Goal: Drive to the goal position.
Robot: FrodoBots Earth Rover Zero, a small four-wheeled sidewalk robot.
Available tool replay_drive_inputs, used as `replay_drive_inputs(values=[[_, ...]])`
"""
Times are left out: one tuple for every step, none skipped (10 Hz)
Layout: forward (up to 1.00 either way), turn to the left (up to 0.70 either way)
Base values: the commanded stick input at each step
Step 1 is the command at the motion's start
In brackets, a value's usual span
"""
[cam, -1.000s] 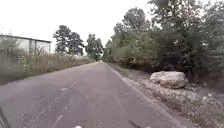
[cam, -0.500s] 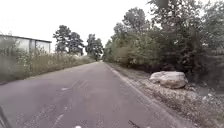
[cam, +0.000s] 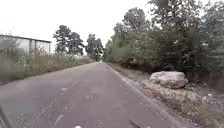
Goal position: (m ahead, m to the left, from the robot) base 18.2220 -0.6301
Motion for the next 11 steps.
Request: replay_drive_inputs(values=[[0.07,0.00],[0.07,0.00],[0.07,0.00],[0.07,0.00],[0.07,0.00],[0.07,0.00],[0.07,0.00],[0.07,0.00],[0.07,0.00],[0.07,0.00],[0.07,0.00]])
